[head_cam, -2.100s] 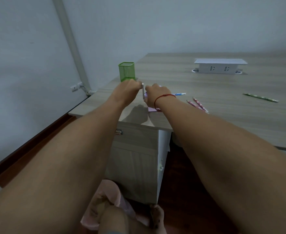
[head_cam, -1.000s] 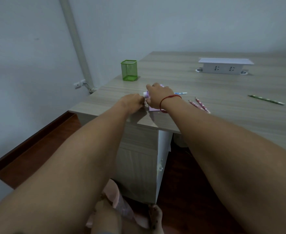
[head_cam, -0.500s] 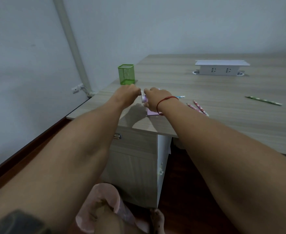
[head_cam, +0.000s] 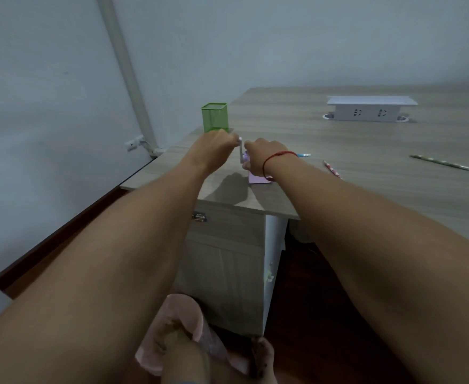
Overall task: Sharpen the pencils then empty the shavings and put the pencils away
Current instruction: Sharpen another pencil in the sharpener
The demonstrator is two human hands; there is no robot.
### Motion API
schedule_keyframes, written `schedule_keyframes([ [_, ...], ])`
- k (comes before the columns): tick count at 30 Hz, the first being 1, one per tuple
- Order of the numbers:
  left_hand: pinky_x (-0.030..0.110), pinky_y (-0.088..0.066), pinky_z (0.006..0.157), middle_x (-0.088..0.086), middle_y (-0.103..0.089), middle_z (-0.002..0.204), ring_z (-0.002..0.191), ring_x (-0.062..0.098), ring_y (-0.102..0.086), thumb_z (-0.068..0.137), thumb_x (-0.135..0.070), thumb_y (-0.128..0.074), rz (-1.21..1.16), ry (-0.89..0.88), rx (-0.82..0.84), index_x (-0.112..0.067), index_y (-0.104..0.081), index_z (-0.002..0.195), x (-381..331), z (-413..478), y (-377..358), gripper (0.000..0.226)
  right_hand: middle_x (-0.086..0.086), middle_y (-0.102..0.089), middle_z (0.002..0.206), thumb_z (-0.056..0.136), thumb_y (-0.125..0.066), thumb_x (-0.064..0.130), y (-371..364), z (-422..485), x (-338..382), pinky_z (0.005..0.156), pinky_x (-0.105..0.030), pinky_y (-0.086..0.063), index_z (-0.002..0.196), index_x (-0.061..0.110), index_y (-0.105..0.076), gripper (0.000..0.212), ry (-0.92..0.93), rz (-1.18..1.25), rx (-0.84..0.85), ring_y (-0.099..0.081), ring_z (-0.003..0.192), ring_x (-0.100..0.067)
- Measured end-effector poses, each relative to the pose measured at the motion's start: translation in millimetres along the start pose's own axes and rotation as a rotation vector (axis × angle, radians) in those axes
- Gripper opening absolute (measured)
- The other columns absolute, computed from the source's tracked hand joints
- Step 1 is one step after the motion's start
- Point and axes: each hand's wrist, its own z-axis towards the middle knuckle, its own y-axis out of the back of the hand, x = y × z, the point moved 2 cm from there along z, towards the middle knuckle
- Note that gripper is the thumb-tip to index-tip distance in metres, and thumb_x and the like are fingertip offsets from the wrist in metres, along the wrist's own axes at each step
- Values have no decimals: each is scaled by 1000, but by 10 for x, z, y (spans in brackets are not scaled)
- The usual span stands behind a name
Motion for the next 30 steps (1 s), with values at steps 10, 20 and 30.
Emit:
schedule_keyframes([
  [10,36,-41,62,20,-66,90,78,36,-63,97,-10,-41,-66,3,136,-7,-56,112,-335,-461,-4,21,-15,-52,131,96,-51,32,18,-56,24,90,-38,-45,130,10,-47,41,9,-25,6,-55,115,-34],
  [20,39,-52,84,17,-67,104,95,31,-65,92,-13,-51,-37,168,385,-3,-64,105,-358,-401,-414,21,-16,-47,136,98,-44,29,-73,-8,-6,96,-40,-42,132,11,-44,39,64,-22,-33,-50,122,-34],
  [30,41,-47,83,20,-64,106,98,36,-61,99,-18,-37,-37,187,425,-2,-62,105,-221,-116,-285,31,-13,-46,139,96,-46,32,-190,9,-28,100,-40,-40,135,11,-40,45,55,-3,-107,-49,124,-33],
])
